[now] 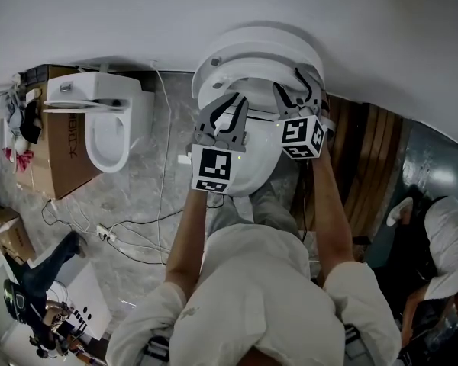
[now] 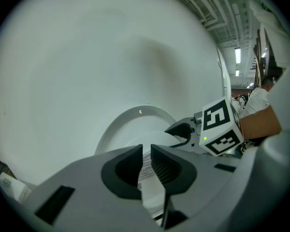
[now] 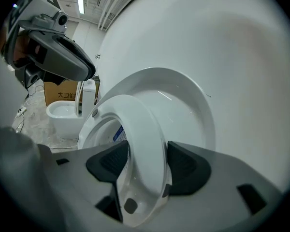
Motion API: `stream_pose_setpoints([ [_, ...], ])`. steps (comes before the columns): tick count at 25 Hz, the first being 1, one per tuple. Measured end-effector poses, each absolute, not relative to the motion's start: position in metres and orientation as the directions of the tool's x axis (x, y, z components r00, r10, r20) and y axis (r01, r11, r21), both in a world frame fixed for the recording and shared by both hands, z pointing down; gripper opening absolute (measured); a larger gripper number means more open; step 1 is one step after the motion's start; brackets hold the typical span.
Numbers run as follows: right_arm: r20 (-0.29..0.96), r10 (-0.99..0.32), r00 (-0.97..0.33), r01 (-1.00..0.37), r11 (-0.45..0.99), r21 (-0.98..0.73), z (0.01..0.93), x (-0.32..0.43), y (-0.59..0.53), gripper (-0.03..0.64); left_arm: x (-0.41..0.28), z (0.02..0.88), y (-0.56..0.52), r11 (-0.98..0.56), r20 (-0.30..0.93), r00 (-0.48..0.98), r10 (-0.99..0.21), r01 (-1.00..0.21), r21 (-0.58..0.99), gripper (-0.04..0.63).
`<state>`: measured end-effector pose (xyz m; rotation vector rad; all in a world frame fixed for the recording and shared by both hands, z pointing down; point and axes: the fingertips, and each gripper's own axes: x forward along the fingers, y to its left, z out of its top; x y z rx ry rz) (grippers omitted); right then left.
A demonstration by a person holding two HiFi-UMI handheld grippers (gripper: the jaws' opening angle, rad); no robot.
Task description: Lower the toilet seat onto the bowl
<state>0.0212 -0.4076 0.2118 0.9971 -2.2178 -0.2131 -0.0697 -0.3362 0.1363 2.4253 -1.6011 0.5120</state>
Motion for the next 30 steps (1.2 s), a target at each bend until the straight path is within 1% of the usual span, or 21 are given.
stream_pose_setpoints([
  [6,0.527,-0.716,-0.457,-0.595,0.687,0.417,0.210,0.021,-0.393,0.258,-0.074,0.136,-0.331,-0.414,0.387,0.369,-0.845,-0.909,-0.037,0.080],
  [11,0.498,-0.736,-0.459,-0.605,0.669,0.431,0.208,0.023,-0.367,0.259,-0.076,0.140,-0.325,-0.434,0.398,0.380,-0.835,-0.899,-0.051,0.089],
  [15,0.500,-0.743,-0.444,-0.614,0.659,0.435,0.206,0.025,-0.346,0.261,-0.080,0.151,-0.316,-0.447,0.434,0.377,-0.818,-0.892,-0.068,0.091],
  [19,0.525,-0.736,-0.427,-0.616,0.662,0.426,0.207,0.024,-0.321,0.259,-0.083,0.156,-0.304,-0.469,0.448,0.386,-0.806,-0.879,-0.085,0.105],
  [27,0.568,-0.732,-0.378,-0.628,0.653,0.424,0.214,0.026,-0.280,0.258,-0.079,0.172,-0.273,-0.559,0.488,0.443,-0.752,-0.821,-0.116,0.142],
  [30,0.608,-0.710,-0.356,-0.630,0.663,0.405,0.217,0.027,-0.265,0.259,-0.078,0.174,-0.258,-0.593,0.486,0.477,-0.732,-0.797,-0.112,0.149],
])
